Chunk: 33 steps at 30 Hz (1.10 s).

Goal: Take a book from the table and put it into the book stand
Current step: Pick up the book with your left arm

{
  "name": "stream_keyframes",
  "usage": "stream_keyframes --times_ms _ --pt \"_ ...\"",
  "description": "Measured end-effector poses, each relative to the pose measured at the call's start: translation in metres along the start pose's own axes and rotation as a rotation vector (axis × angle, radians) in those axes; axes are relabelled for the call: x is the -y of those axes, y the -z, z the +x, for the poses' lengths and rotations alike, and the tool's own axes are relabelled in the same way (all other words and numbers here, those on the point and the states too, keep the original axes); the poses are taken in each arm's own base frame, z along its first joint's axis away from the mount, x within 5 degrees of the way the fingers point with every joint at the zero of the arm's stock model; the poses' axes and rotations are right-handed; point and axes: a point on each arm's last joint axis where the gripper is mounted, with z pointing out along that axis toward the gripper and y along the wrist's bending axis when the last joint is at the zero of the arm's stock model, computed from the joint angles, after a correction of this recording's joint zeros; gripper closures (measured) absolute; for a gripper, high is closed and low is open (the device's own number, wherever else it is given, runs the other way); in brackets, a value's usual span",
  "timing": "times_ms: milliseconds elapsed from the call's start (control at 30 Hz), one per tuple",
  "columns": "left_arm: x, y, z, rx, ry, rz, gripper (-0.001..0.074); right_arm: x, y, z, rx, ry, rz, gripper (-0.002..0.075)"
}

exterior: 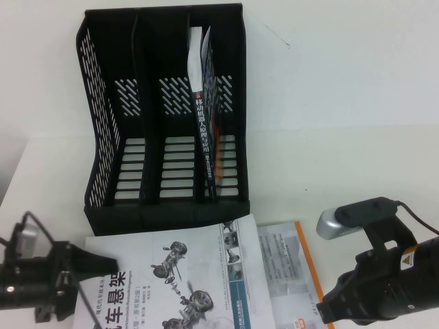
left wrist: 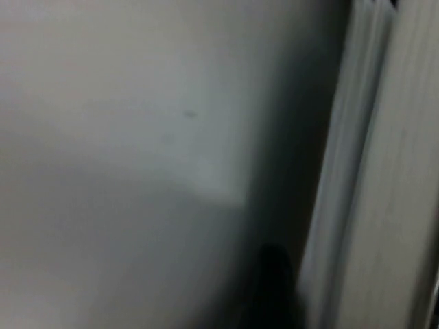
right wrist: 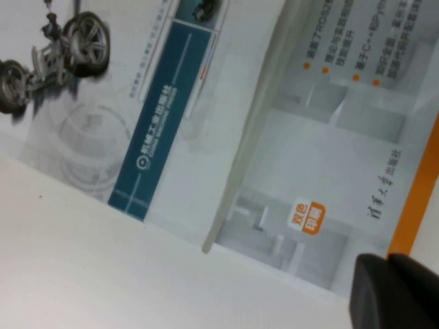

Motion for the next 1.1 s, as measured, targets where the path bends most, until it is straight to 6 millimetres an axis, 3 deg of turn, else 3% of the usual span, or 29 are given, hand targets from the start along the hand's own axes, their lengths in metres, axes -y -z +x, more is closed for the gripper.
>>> stream_keyframes --times_ms 133,200,467,600,900,1100 --pt "0.004 -0.009 0.002 -0.021 -0.016 -0.006 0.0235 0.000 0.000 0.000 -0.004 -0.002 -0.002 0.0724" --pt "0.005 -0.010 0.002 -0.019 -0.016 -0.006 0.0276 0.000 0.000 0.000 -0.005 -0.001 -0.003 0.0724" --pt "0.020 -0.006 -0.011 -0.067 -0.052 0.040 0.0623 -0.001 0.000 0.001 -0.016 -0.004 -0.007 0.0725" --pt "0.034 0.001 -0.016 -0.083 -0.079 0.005 0.0621 -0.001 0.000 0.002 -0.018 -0.003 -0.007 0.0725" --pt "0.097 0.040 0.005 -0.005 -0.235 -0.064 0.0622 -0.001 0.000 0.001 -0.016 -0.003 -0.007 0.0726" --pt "0.174 0.086 0.031 0.108 -0.481 -0.104 0.0621 -0.001 0.000 0.001 -0.013 0.000 -0.006 0.0726"
